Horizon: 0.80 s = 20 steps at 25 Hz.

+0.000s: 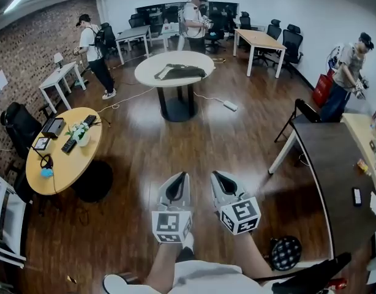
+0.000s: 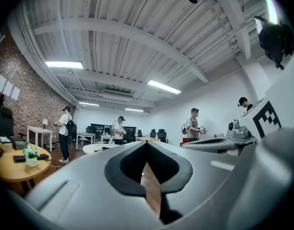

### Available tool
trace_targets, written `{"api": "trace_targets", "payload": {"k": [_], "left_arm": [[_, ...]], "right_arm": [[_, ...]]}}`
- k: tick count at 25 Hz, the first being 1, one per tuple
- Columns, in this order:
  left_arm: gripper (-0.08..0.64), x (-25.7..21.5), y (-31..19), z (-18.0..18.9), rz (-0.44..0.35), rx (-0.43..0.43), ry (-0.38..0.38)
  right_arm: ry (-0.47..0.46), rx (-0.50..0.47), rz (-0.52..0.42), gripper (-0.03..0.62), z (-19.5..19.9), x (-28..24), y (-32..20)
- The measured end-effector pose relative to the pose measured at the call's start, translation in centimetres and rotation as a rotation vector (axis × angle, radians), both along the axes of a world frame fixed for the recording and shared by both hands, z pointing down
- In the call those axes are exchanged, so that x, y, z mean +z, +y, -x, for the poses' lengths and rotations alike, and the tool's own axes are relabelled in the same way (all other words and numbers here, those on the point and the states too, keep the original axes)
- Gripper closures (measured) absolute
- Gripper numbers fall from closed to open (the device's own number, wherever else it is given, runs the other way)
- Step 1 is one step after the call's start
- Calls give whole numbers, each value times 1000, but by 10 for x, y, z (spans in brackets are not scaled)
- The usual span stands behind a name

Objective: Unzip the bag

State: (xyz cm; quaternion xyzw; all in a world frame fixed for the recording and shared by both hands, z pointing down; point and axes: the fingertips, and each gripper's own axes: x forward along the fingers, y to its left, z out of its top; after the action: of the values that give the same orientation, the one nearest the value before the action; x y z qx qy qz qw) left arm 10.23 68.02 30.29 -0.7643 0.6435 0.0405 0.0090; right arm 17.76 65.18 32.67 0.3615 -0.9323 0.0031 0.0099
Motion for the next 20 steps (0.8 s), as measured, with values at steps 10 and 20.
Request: {"api": "trace_targets", "payload": {"k": [10,20], "left_arm": [[543,-20,-149,102,-50,25,44],[543,9,-292,129,4,51,60]], "right_arm": [[20,40,-70,603,91,-25,-142],[27,80,-35,603,110,-4,-288]]}}
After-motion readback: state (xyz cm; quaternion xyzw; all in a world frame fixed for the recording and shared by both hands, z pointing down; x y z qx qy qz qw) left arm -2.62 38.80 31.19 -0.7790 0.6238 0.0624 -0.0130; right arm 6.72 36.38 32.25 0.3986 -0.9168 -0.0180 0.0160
